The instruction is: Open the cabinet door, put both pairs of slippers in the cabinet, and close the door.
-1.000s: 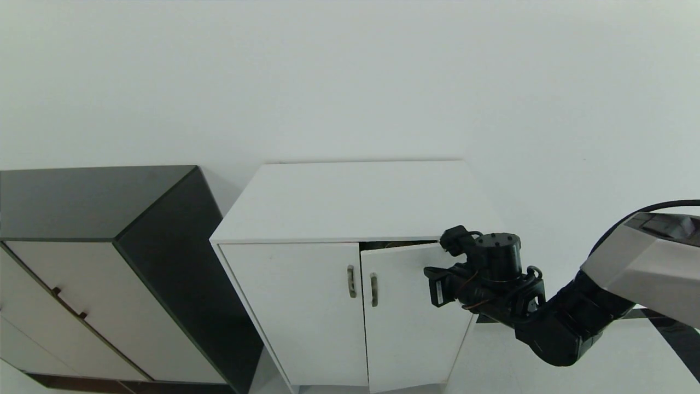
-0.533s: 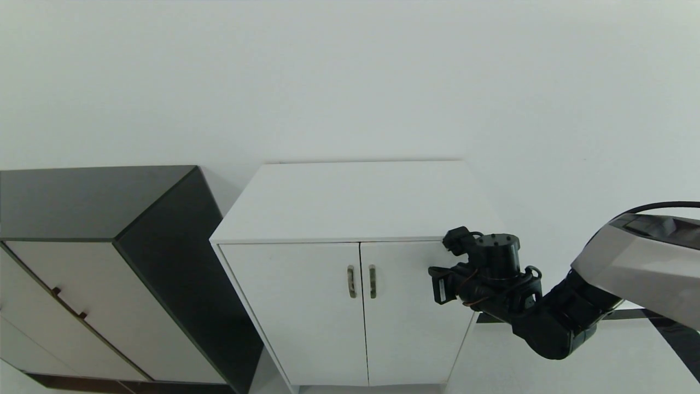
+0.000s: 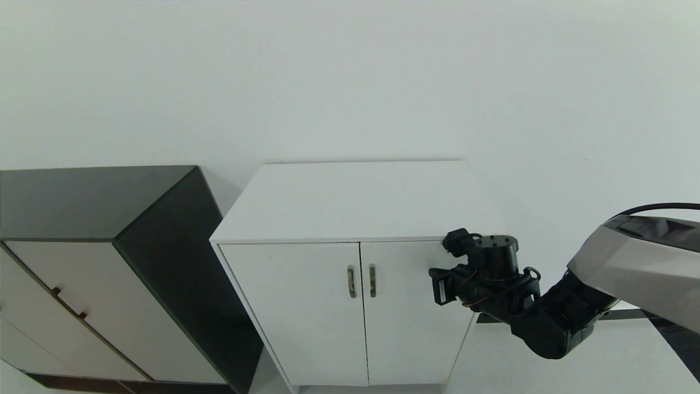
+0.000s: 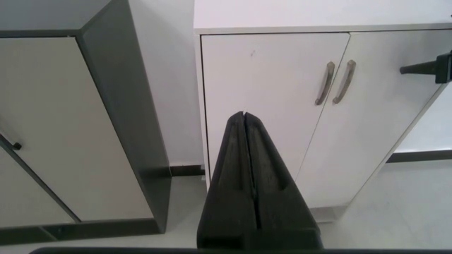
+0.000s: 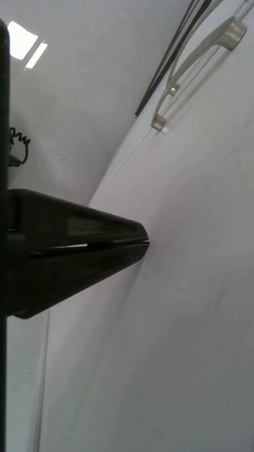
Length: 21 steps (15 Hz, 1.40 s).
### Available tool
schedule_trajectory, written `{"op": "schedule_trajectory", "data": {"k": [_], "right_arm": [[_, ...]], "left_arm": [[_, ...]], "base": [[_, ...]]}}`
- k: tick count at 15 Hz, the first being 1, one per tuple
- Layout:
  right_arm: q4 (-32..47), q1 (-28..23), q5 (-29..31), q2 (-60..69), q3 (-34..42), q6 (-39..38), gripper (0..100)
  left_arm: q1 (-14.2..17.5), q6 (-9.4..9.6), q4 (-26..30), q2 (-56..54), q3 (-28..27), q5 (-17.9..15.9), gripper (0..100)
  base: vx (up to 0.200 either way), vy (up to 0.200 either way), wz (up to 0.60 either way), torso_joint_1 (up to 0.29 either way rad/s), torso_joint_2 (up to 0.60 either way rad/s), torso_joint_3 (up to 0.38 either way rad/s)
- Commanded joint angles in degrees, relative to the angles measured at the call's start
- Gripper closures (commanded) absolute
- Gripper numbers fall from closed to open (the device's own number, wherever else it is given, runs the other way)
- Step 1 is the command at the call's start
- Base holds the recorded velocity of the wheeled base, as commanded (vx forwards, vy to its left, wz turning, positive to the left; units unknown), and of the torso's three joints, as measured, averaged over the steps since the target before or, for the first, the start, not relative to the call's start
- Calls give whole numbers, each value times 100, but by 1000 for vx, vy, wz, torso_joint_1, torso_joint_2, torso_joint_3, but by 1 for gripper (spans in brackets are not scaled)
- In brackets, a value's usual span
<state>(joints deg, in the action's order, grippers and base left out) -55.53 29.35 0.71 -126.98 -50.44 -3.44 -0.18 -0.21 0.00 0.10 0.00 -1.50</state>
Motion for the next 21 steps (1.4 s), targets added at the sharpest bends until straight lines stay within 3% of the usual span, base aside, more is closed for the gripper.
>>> {"op": "schedule_trajectory", "data": {"k": [1, 16, 18, 21], "right_arm": [[-2, 0, 0, -20, -9, 1, 100], [-46, -61, 17, -213, -115, 10, 100], [-178, -18, 70, 77, 140, 10, 100], [-696, 88, 334, 1210, 1344, 133, 100]], "left_arm": [[1, -6, 0, 8, 0, 1, 100], [1, 3, 0, 8, 0, 1, 100], [1, 12, 0, 8, 0, 1, 100], [1, 30, 0, 8, 0, -17, 100]], "base": [[0, 0, 0, 0, 0, 0], [0, 0, 0, 0, 0, 0], [0, 0, 0, 0, 0, 0], [0, 0, 0, 0, 0, 0]]}}
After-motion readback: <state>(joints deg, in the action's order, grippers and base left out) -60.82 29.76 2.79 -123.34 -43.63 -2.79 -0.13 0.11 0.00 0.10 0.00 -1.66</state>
